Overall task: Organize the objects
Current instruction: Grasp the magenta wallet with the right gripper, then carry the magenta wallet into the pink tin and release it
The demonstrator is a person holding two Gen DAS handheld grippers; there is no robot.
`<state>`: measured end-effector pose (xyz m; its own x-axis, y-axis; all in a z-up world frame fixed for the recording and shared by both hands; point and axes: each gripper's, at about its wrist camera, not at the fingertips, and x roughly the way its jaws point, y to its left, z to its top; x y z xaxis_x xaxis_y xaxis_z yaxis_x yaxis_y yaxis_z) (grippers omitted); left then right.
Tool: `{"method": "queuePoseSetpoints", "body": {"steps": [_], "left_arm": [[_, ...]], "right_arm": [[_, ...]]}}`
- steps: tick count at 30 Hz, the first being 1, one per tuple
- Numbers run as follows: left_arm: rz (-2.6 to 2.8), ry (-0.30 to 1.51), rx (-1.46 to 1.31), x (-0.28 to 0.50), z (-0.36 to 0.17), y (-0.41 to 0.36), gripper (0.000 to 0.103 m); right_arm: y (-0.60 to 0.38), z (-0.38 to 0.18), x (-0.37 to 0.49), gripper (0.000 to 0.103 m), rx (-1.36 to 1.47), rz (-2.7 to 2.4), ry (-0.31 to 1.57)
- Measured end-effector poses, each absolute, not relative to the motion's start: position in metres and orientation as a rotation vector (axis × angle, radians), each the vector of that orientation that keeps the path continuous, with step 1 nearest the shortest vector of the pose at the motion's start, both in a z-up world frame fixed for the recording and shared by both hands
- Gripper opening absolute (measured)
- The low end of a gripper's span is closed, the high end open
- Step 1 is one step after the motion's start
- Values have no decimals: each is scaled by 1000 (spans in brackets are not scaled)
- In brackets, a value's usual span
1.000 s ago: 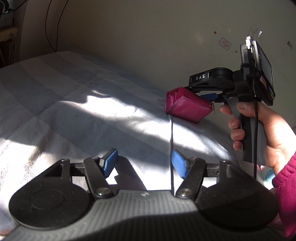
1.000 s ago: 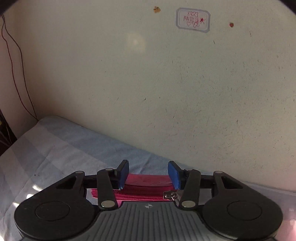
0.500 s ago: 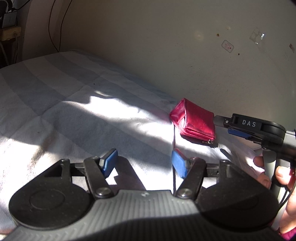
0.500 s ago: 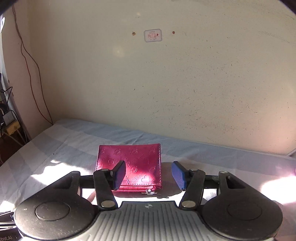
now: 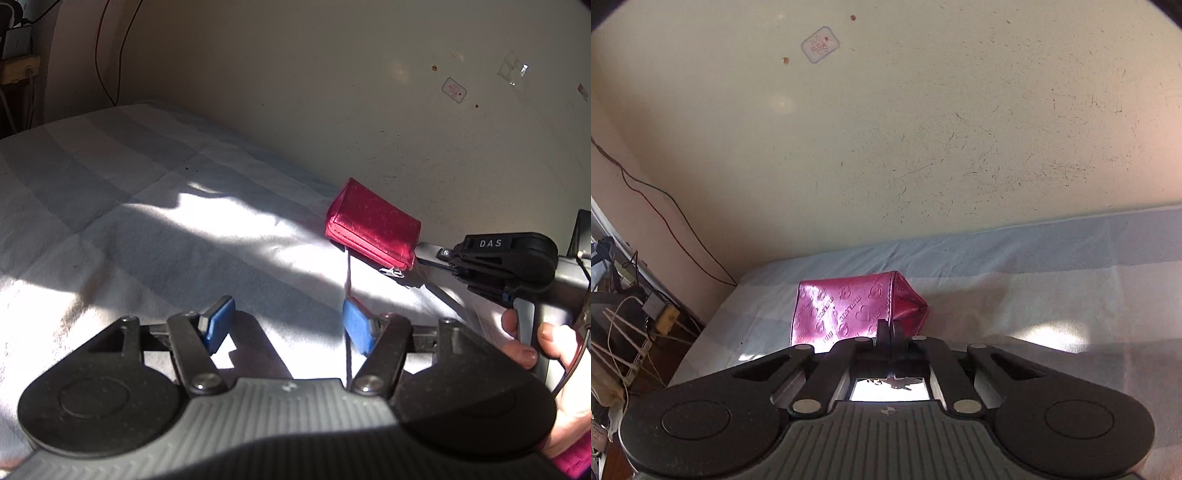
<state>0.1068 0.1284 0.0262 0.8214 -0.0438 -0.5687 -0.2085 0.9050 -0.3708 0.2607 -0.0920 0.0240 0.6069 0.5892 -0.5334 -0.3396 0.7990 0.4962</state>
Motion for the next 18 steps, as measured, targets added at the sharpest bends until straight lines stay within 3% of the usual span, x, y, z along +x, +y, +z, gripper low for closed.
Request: {"method": "queuePoseSetpoints", "body": {"steps": [8, 12, 14, 18], "left_arm": [[103, 591, -445, 105, 27, 131, 66], [113, 559, -451, 102, 31, 135, 66], [104, 532, -443, 106, 39, 137, 66], [21, 510, -339, 137, 58, 139, 66]], "right_arm": [[-86, 45, 225, 0, 282, 573, 667], [-92, 45, 239, 14, 330, 522, 656], [-98, 41, 245, 26, 357, 497, 660], [-105, 32, 258, 28, 396, 513, 678]]}}
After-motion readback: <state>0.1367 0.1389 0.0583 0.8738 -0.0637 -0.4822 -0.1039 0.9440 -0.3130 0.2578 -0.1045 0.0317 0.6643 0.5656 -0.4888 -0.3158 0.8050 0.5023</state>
